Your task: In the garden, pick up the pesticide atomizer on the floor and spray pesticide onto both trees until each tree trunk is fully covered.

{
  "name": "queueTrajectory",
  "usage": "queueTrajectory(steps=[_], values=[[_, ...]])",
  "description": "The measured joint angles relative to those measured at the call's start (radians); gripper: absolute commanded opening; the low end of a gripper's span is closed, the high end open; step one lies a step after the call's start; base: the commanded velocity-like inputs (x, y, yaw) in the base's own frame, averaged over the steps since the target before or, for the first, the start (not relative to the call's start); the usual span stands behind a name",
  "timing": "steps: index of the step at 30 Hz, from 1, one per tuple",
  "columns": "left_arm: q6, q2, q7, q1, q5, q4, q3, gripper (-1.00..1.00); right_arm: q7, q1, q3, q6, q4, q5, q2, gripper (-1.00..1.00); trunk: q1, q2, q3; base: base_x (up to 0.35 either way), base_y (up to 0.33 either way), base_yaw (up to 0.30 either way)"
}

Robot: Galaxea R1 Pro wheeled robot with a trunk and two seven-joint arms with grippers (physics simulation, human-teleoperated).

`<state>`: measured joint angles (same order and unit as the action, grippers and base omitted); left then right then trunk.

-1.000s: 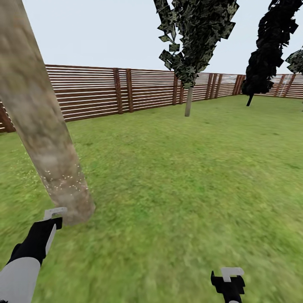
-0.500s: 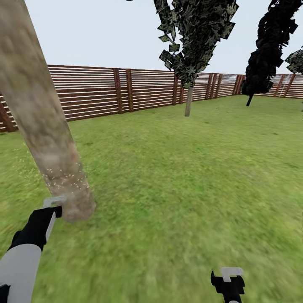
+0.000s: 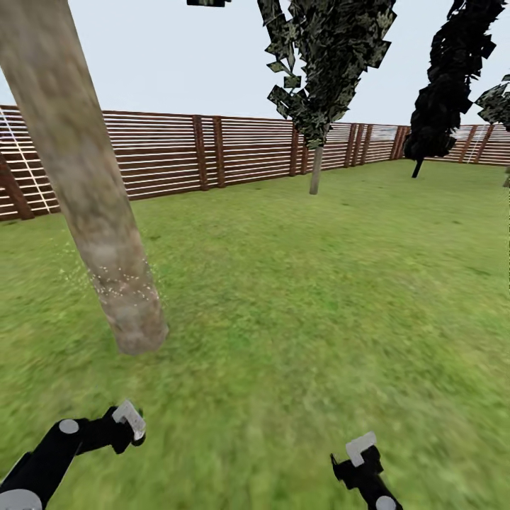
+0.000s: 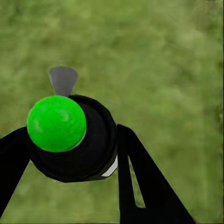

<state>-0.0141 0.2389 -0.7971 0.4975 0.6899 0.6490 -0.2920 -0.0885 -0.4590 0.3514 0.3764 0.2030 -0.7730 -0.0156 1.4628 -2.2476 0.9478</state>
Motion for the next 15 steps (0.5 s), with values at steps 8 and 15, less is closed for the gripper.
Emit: queueTrajectory(steps=[8,15], values=[[-0.011,-0.025,-0.208,0.003,0.139,0.015,0.101,-1.0,0.789,-0.005,-0.072,-0.011,0.378,-0.017,0.01,1.0,-0.001,0.0,0.0,-0.036,0.0,0.0],[-0.011,-0.045,-0.249,0.012,0.138,0.02,0.131,-1.0,0.79,-0.007,-0.09,-0.011,0.374,-0.036,0.049,1.0,-0.001,0.0,0.0,0.0,0.0,0.0]])
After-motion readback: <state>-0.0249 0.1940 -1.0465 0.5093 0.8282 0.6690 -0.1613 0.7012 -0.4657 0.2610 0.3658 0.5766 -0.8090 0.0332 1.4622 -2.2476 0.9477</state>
